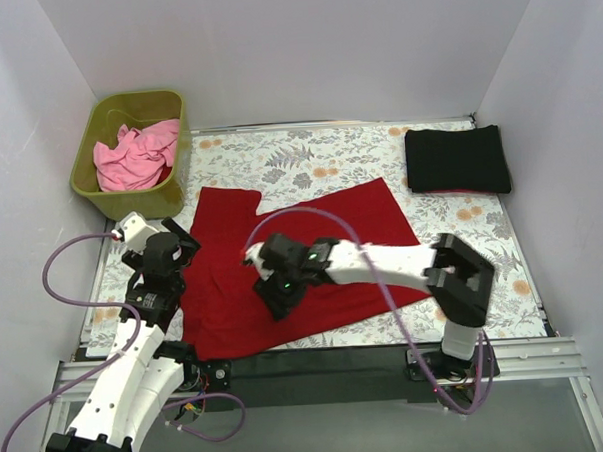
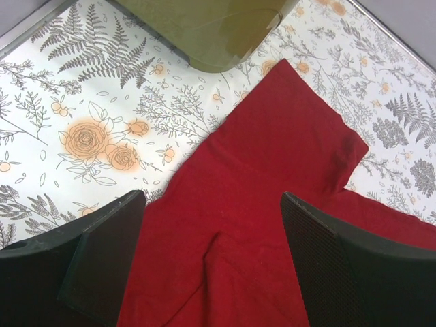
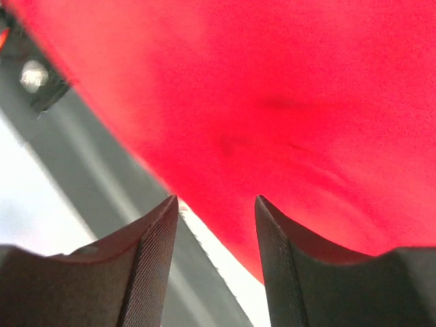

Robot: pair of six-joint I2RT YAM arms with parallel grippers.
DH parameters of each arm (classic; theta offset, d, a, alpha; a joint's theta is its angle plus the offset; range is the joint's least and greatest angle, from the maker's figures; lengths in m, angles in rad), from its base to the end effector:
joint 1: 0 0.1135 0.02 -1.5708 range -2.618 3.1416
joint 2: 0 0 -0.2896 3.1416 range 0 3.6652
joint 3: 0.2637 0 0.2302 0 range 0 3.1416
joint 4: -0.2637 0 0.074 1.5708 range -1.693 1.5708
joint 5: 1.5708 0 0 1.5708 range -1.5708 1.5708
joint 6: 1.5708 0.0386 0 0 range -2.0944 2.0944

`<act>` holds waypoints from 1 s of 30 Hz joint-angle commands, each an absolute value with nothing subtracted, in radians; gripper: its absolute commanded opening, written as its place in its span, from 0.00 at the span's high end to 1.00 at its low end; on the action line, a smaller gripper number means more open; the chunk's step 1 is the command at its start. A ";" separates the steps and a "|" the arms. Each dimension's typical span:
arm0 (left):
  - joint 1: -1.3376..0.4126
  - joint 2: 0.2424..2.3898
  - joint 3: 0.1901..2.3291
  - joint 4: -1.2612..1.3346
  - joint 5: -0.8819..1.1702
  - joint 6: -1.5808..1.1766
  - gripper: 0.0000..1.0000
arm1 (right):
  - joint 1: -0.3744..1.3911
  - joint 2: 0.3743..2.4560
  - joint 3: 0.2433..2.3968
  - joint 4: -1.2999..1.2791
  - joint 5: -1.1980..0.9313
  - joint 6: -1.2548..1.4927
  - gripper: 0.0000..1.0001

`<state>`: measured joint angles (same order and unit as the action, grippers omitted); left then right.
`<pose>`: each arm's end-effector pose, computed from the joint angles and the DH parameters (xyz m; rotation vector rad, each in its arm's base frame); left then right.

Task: Fold and stack the t-shirts
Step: Fold the tshirt

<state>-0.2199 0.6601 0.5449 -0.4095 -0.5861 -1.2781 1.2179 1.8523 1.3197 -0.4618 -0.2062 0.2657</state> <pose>0.1128 -0.0033 0.2720 -1.3020 1.5415 -0.3412 0.1251 0.3624 0.2368 -1.3365 2.4077 0.7613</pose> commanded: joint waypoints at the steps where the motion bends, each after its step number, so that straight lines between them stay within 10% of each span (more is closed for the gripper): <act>1: -0.218 0.673 0.540 -0.390 -0.592 -1.266 0.25 | 1.080 1.602 1.138 -0.511 -0.031 0.300 0.52; 15: -0.218 0.693 0.538 -0.376 -0.561 -1.258 0.25 | 0.157 1.068 0.502 -0.410 -0.052 0.333 0.59; 30: -0.218 0.673 0.532 -0.379 -0.535 -1.253 0.25 | -0.184 0.845 0.345 -0.523 -0.112 0.721 0.70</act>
<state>-0.2199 0.6842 0.5446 -0.3874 -0.5362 -1.2663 -0.1543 0.9073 0.3603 -0.4065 -0.1562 0.5869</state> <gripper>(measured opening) 0.746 0.306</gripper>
